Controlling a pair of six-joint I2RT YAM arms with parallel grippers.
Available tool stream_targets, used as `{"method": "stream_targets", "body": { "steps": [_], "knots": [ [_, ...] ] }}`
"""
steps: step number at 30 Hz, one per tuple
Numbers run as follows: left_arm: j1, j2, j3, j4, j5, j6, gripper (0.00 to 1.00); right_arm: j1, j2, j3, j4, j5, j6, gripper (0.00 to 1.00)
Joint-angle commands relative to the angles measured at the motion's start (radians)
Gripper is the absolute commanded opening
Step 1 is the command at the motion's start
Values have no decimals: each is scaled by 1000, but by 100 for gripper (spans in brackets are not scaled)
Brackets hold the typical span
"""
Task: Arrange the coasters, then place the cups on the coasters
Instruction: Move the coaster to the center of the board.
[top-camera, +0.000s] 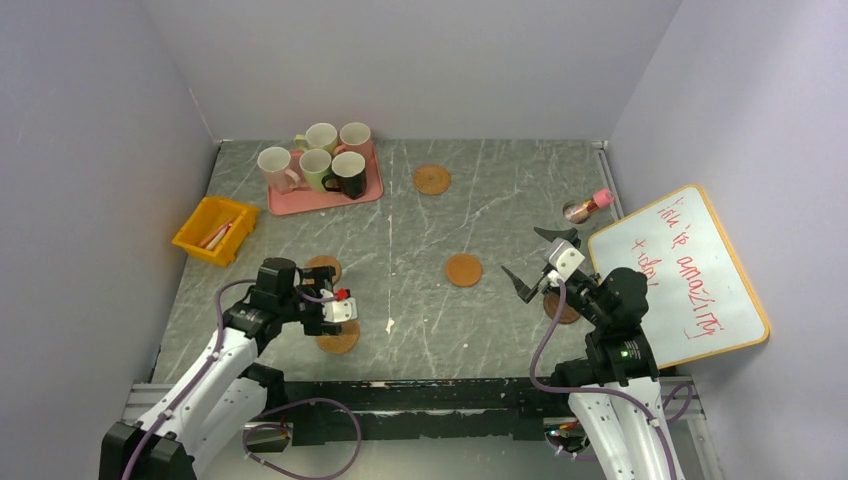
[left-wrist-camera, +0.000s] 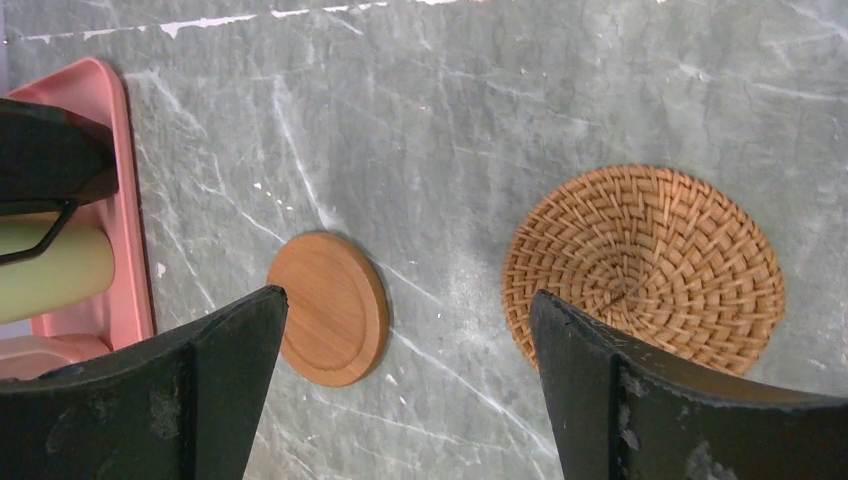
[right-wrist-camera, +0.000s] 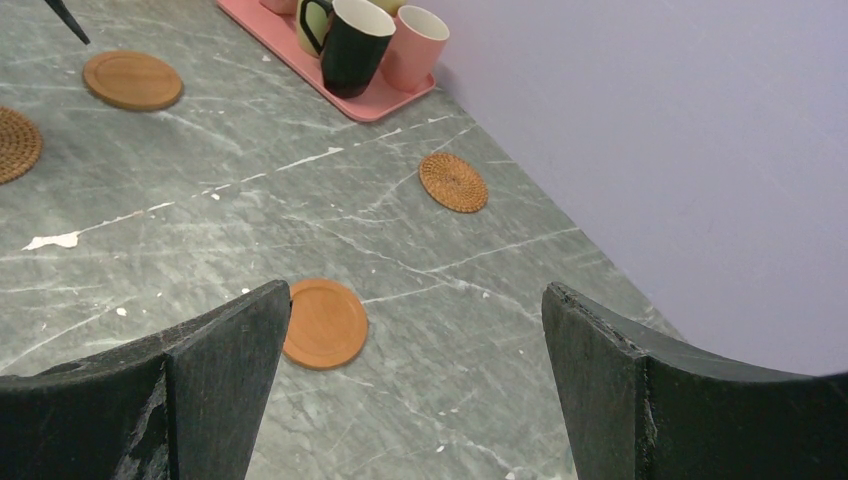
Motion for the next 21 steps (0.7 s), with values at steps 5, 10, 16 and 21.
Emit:
{"method": "stream_targets", "body": {
  "steps": [5, 10, 16, 21],
  "knots": [
    [-10, -12, 5, -177, -40, 141, 96, 4, 0, -6, 22, -24, -25, 100],
    [-21, -14, -69, -83, -64, 131, 96, 4, -10, -13, 27, -22, -26, 100],
    [-59, 54, -121, 87, -88, 53, 96, 4, -5, -16, 26, -24, -33, 100],
    [-151, 183, -111, 237, -207, -28, 96, 4, -10, -21, 28, -29, -38, 100]
  ]
}}
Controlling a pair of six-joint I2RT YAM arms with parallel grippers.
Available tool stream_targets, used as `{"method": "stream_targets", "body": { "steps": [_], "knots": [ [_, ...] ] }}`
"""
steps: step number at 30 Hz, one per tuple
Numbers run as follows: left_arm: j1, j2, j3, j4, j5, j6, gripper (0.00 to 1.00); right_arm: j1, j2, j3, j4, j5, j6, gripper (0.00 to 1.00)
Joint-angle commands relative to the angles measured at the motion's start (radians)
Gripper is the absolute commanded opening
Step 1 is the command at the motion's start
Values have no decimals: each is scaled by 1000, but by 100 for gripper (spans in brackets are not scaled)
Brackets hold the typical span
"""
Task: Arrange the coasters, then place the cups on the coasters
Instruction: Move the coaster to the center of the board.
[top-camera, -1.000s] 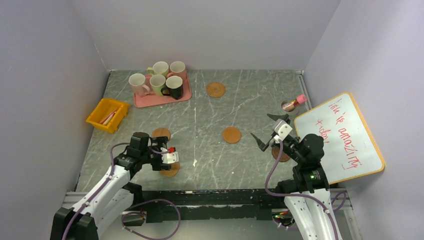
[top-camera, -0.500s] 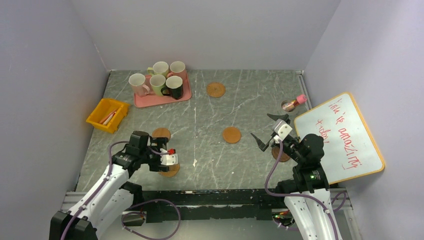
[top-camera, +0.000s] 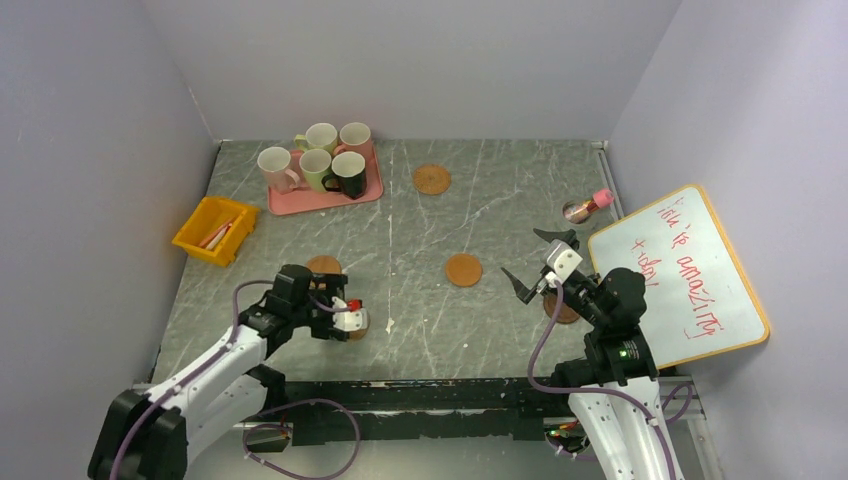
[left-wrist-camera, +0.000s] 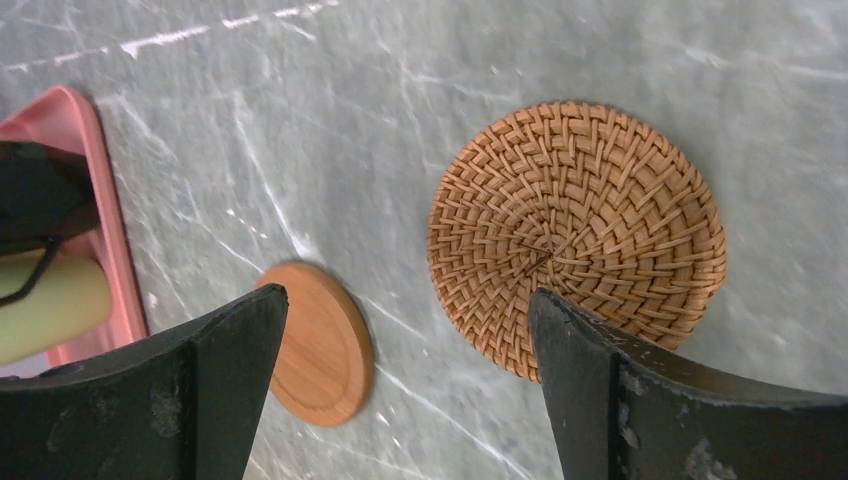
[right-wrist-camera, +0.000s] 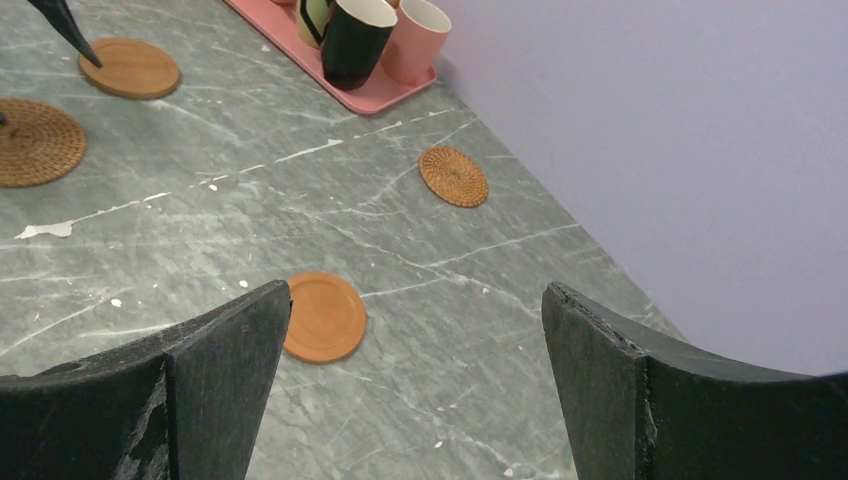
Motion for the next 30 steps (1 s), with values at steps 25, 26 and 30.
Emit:
{"method": "stream_targets", "body": {
  "steps": [25, 26, 30],
  "knots": [
    [-277, 364, 302, 313, -417, -408, 96, 101, 566, 358, 175, 199, 167, 100],
    [-271, 326, 299, 302, -405, -416, 96, 104, 602, 393, 179, 216, 206, 100],
    [-247, 203, 279, 289, -398, -444, 96, 120, 748, 516, 217, 326, 328, 100]
  ]
}}
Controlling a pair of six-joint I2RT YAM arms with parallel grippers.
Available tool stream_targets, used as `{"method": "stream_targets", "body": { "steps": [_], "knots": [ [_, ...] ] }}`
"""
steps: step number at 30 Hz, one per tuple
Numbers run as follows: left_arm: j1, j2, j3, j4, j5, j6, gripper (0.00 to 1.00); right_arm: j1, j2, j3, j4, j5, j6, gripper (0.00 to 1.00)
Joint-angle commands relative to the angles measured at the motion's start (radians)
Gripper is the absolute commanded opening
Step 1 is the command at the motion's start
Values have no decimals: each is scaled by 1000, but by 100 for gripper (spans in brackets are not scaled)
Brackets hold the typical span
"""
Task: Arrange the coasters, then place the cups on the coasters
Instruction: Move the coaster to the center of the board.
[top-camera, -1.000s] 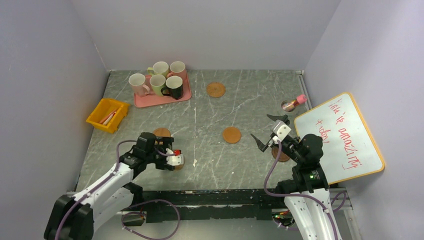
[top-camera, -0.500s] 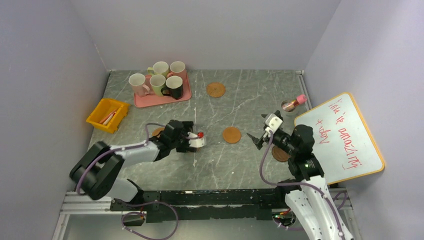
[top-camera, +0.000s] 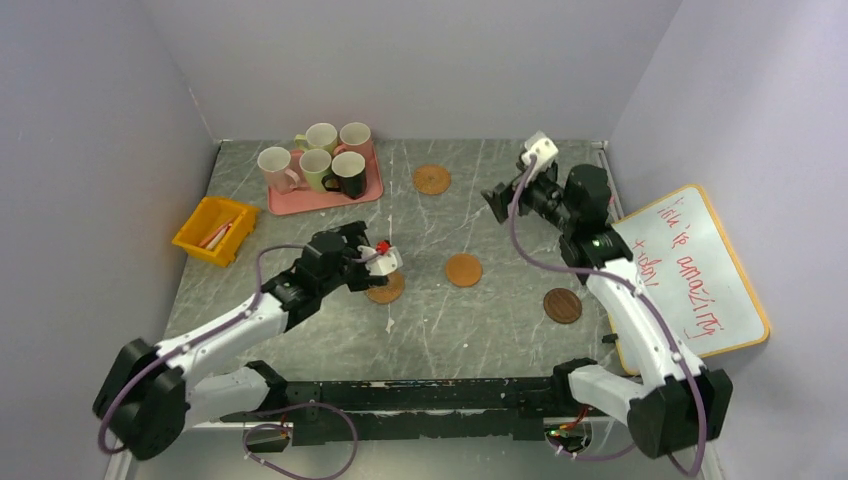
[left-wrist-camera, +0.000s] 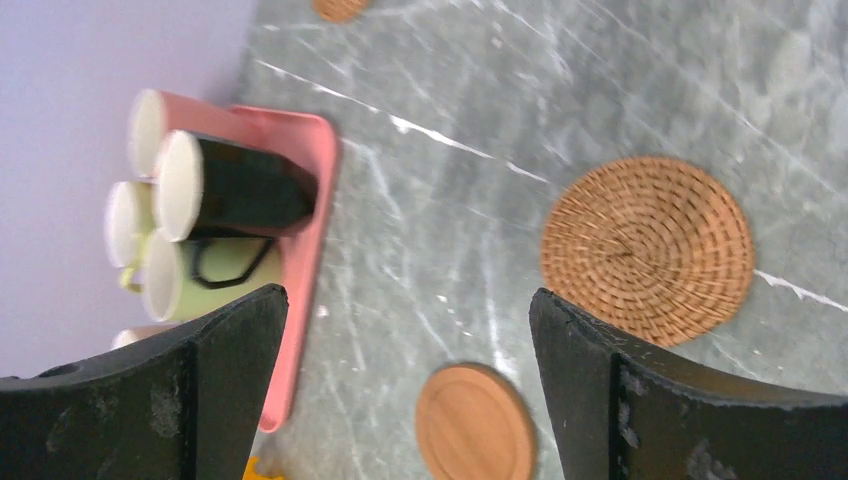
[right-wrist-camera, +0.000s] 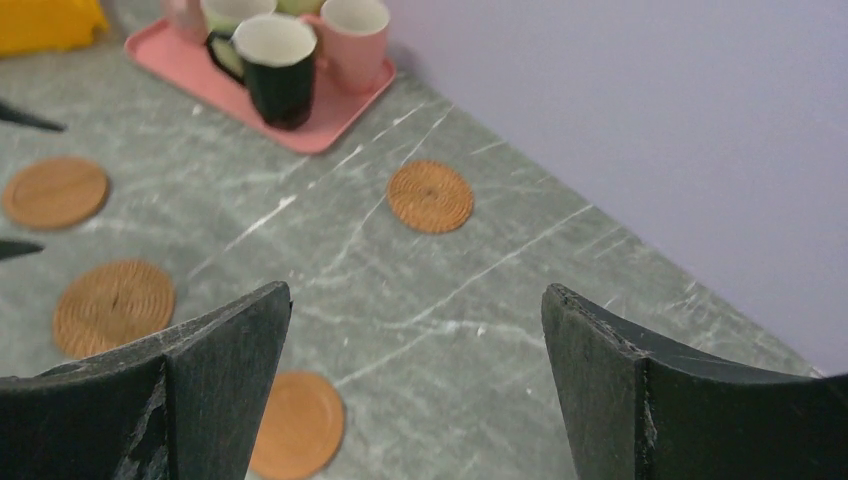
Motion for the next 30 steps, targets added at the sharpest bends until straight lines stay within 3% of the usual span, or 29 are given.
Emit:
{"method": "stream_targets", "body": {
  "steps": [1, 4, 9, 12, 24, 30],
  "knots": [
    [32, -114, -17, -30, 38, -59, 96, 24, 131, 142, 79, 149, 175, 100],
    [79, -182, -41, -40, 115, -56, 96, 56, 202, 186, 59, 215, 201, 100],
    [215, -291, -108, -45, 424, -14, 96, 132, 248, 163, 94, 282, 137, 100],
    [242, -301, -110, -43, 480, -33, 96, 180, 292, 168, 105, 333, 102, 100],
    [254, -284, -215, 212, 338, -218, 96, 453, 428, 87, 249, 634, 115, 100],
    [255, -319, -252, 259, 343, -243, 96, 467, 463, 39, 301, 667, 124, 100]
  ]
}}
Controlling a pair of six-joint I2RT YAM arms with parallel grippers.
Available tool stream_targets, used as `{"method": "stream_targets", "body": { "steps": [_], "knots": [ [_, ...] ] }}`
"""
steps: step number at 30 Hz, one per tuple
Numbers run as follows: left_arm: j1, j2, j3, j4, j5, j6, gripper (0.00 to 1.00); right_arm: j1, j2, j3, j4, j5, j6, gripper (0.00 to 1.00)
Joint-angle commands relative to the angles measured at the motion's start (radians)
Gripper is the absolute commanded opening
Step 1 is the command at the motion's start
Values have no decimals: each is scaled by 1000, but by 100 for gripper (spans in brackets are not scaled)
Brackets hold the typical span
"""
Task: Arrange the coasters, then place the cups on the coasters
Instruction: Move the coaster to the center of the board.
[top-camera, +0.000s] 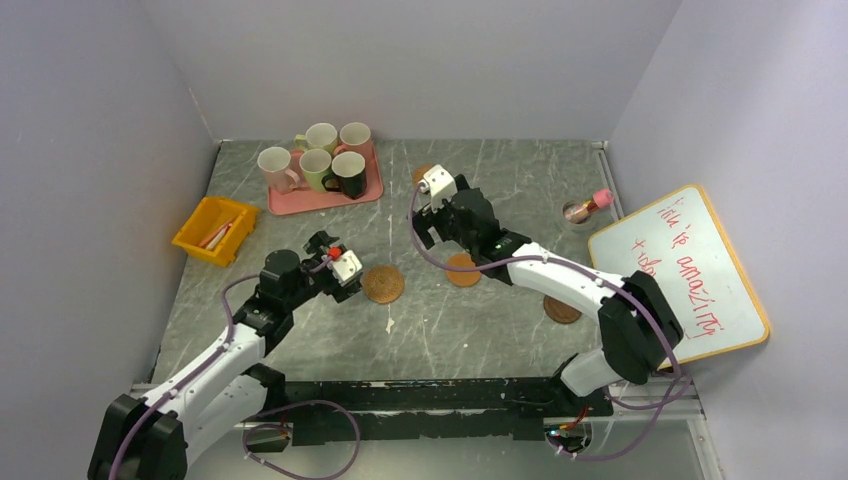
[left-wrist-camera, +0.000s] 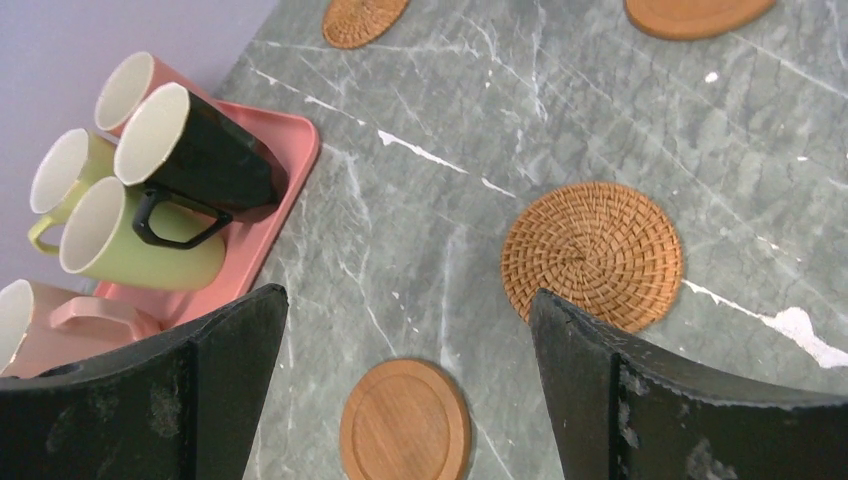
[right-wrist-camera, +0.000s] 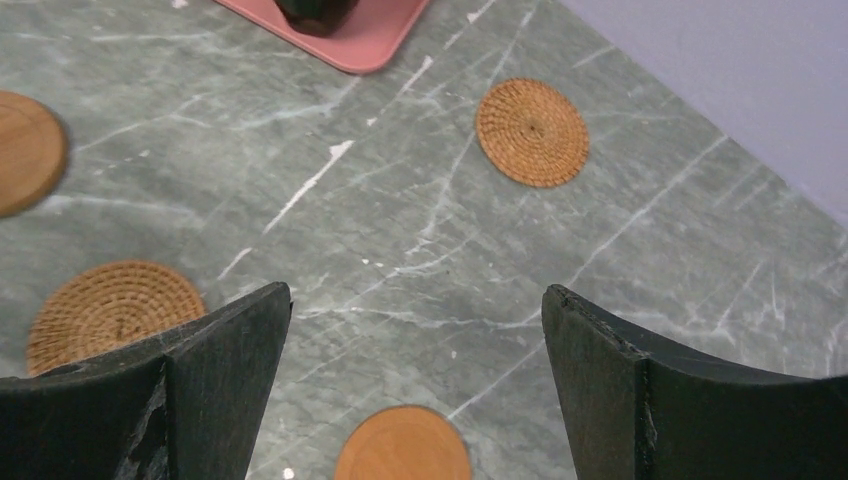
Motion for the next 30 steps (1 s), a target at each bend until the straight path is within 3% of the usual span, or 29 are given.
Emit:
{"method": "stream_targets", "body": {
  "steps": [1, 16, 30],
  "knots": [
    [5, -35, -13, 88, 2, -48, 96, -13, 27, -7, 92, 86, 18, 100],
    [5, -71, -53, 147, -27, -68, 96, -14, 139, 15, 68, 121, -9, 100],
    [6, -15, -64, 217, -102, -79, 96, -49, 30, -4, 77, 114, -24, 100]
  ]
}}
